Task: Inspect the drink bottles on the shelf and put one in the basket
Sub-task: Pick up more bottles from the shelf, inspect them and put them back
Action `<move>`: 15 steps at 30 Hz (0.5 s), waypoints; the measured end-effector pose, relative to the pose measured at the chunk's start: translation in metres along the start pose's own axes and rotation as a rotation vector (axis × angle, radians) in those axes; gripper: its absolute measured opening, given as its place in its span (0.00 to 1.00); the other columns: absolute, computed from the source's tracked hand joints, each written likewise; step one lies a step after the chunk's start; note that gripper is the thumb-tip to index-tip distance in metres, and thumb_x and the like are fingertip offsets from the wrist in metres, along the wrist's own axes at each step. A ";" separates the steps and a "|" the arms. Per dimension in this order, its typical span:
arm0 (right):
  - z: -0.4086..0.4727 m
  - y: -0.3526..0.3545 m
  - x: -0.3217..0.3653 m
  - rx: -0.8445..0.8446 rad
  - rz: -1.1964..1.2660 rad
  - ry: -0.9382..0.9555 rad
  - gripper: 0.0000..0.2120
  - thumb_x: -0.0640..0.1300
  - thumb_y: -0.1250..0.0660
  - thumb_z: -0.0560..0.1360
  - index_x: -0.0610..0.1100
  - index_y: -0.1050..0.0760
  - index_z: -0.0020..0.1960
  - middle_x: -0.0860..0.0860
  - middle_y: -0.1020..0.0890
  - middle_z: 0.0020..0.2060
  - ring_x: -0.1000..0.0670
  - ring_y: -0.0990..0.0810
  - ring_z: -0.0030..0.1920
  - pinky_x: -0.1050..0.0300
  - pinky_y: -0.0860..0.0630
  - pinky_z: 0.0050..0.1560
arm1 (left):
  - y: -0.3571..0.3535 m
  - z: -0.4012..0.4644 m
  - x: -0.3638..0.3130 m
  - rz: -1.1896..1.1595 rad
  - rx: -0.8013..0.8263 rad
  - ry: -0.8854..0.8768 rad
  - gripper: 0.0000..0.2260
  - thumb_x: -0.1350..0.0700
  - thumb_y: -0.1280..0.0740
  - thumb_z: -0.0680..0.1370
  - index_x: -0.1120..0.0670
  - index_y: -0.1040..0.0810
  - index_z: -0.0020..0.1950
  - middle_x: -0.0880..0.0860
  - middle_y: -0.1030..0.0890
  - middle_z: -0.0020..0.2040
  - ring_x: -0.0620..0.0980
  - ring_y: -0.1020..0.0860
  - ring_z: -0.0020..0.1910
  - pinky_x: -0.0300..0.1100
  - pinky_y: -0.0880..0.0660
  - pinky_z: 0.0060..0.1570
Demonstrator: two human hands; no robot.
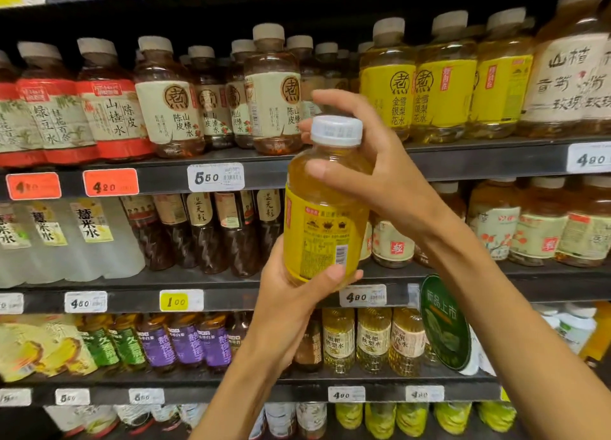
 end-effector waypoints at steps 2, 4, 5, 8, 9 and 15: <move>-0.004 -0.002 -0.002 0.012 0.074 -0.037 0.30 0.51 0.28 0.66 0.51 0.33 0.66 0.47 0.23 0.62 0.53 0.21 0.59 0.60 0.24 0.55 | 0.002 0.002 -0.003 0.040 -0.010 -0.047 0.34 0.51 0.19 0.63 0.56 0.29 0.65 0.58 0.17 0.56 0.58 0.18 0.55 0.54 0.21 0.52; -0.009 -0.003 -0.001 0.001 0.177 -0.030 0.28 0.50 0.29 0.66 0.48 0.30 0.64 0.48 0.18 0.56 0.51 0.19 0.57 0.58 0.23 0.54 | 0.004 0.003 -0.004 0.114 -0.007 -0.076 0.33 0.51 0.19 0.63 0.54 0.28 0.65 0.58 0.18 0.57 0.59 0.20 0.57 0.60 0.24 0.57; -0.012 -0.002 0.000 -0.016 0.197 -0.007 0.26 0.49 0.30 0.67 0.46 0.29 0.63 0.49 0.17 0.54 0.49 0.19 0.57 0.56 0.23 0.54 | 0.004 0.003 -0.005 0.152 -0.006 -0.087 0.33 0.51 0.20 0.64 0.52 0.28 0.65 0.58 0.18 0.58 0.59 0.20 0.58 0.61 0.25 0.58; -0.020 0.001 0.008 -0.081 0.210 0.078 0.21 0.46 0.31 0.68 0.42 0.27 0.60 0.50 0.17 0.52 0.47 0.19 0.56 0.54 0.23 0.54 | 0.005 0.005 -0.011 0.311 0.015 -0.131 0.32 0.53 0.22 0.65 0.49 0.30 0.66 0.52 0.19 0.59 0.52 0.20 0.58 0.45 0.22 0.56; -0.023 0.002 0.010 -0.100 0.189 0.103 0.20 0.46 0.31 0.69 0.43 0.27 0.60 0.49 0.17 0.52 0.47 0.19 0.55 0.55 0.23 0.54 | 0.004 0.007 -0.014 0.354 0.029 -0.142 0.32 0.53 0.22 0.65 0.48 0.30 0.67 0.50 0.19 0.59 0.50 0.20 0.58 0.39 0.23 0.54; -0.032 0.002 0.013 -0.136 0.042 0.157 0.17 0.48 0.34 0.71 0.44 0.27 0.57 0.45 0.20 0.53 0.48 0.21 0.56 0.54 0.24 0.56 | 0.003 0.013 -0.022 0.467 0.078 -0.200 0.38 0.58 0.21 0.64 0.51 0.33 0.71 0.52 0.22 0.64 0.51 0.23 0.63 0.39 0.24 0.57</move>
Point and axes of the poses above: each hand's wrist, its own z-axis towards the middle knuckle, its own y-axis out of the back of the hand, x = y × z, the point moved 10 cm from there along z, towards the middle knuckle
